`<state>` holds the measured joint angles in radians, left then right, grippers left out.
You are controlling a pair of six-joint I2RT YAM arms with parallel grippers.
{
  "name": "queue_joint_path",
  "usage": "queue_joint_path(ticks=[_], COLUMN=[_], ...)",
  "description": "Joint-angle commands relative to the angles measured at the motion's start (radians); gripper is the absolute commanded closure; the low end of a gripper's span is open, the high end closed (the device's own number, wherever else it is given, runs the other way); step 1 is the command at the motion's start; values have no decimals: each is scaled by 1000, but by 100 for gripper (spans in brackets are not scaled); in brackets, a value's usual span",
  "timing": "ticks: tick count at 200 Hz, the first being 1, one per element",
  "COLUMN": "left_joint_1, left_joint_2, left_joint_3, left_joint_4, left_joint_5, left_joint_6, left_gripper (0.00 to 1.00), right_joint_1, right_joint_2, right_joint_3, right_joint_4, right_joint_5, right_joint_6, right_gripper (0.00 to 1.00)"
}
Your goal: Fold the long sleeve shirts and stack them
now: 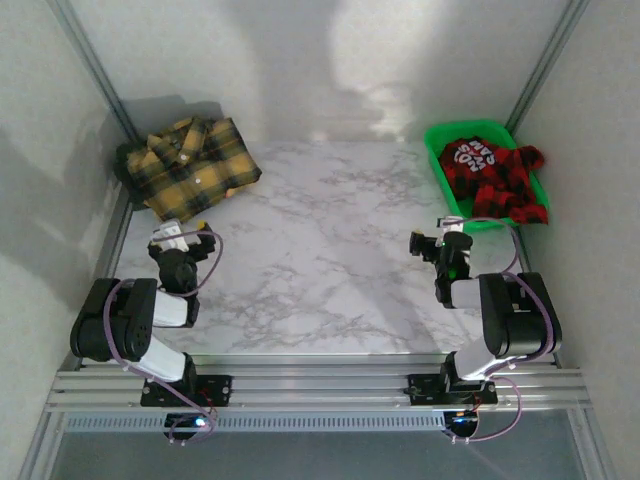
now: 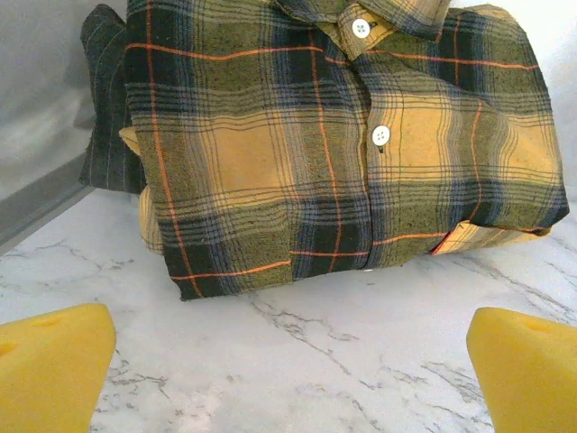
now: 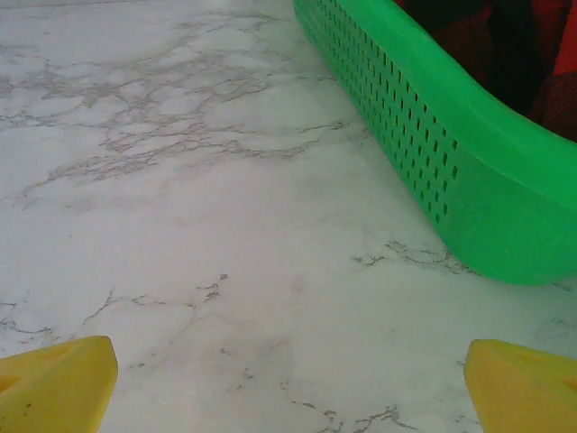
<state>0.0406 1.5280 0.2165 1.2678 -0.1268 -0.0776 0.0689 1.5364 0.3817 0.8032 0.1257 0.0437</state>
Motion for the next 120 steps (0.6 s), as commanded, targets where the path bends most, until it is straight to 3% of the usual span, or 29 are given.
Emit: queue_joint_path(ticks=[1,120], left_joint_1=[-7,-5], left_joint_2=[6,6], left_joint_3=[-3,-3], left_joint_4=[41,39], left_joint_5=[-14,-11], left_joint_6=[4,4], left_gripper=[1,0], right_joint_1=[-3,-4], right_joint_2=[-1,-2], right_joint_3=[19,19], right_joint_4=[8,8], right_joint_5=[-18,-18], right_joint_6=[-13,-12], right_gripper=[1,1])
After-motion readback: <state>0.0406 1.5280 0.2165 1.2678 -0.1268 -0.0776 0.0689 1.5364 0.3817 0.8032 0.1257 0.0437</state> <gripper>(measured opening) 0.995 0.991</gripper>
